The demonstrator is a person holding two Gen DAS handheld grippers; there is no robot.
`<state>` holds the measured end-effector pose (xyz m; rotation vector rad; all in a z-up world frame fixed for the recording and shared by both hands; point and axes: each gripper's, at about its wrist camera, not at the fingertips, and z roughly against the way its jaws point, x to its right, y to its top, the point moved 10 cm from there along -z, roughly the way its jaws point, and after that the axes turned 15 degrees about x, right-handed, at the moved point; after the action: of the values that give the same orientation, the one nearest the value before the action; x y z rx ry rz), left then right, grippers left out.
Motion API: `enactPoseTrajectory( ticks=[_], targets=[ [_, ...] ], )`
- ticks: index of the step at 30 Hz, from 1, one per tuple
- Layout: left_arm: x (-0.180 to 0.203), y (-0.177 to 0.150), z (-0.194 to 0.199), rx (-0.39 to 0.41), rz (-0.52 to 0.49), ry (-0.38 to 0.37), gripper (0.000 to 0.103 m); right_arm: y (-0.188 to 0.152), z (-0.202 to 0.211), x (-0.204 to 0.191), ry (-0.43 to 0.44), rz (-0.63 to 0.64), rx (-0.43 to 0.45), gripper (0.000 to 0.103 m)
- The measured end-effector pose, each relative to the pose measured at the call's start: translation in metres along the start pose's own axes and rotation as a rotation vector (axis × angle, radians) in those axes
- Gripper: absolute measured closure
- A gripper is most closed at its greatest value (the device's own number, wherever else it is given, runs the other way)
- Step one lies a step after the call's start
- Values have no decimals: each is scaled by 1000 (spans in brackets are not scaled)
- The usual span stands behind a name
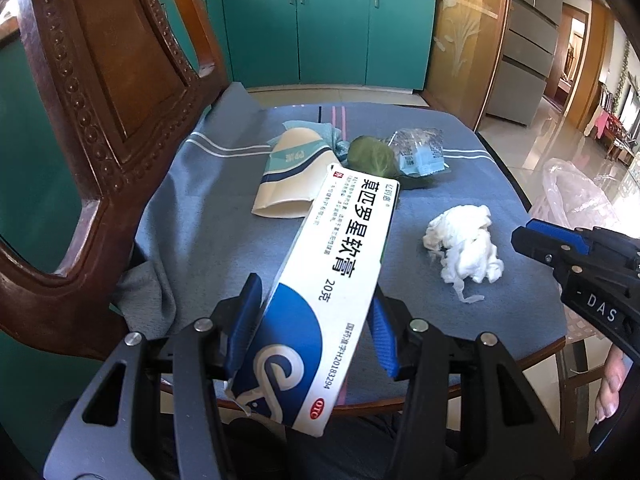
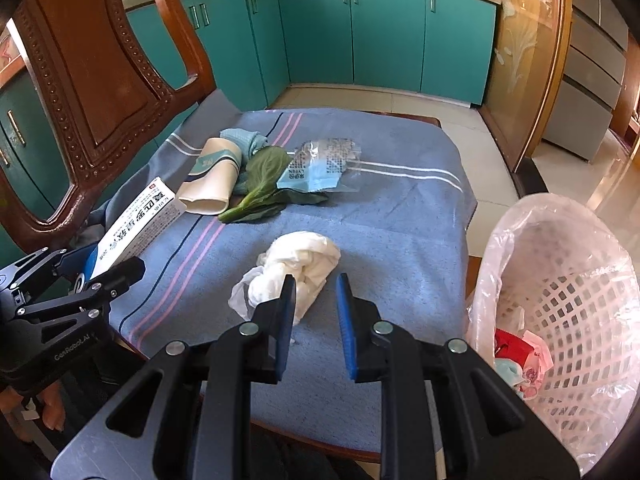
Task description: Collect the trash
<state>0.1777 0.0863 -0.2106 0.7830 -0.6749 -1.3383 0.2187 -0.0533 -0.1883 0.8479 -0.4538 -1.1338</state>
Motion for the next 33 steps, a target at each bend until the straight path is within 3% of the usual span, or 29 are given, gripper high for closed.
enactPoseTrajectory(
  ticks=[8,13,18,21,23,25,26,33],
  targets=[
    [5,6,6,20,2,-3,51,12,15,16,-8,-41,48,81],
    [26,8,8,35,11,-90,51,32,47,57,-62,-116,135,81],
    [43,11,4,40,-42,-84,51,38,64,93,-67,-204,165,80],
    [33,12,2,36,-21,-54,51,33,46,70,-14,-201,136,79],
    [24,11,0,33,-9,-31,51,23,26,41,36,-166,90,68],
    [14,9,1,26,11,-11,51,12,3,15,56,-130,48,48],
    [12,9,1,24,16,-5,51,7,-10,4,51,-109,25,45],
    [-5,10,5,31,31,15,51,-19,-55,-22,26,-41,-73,47]
  ],
)
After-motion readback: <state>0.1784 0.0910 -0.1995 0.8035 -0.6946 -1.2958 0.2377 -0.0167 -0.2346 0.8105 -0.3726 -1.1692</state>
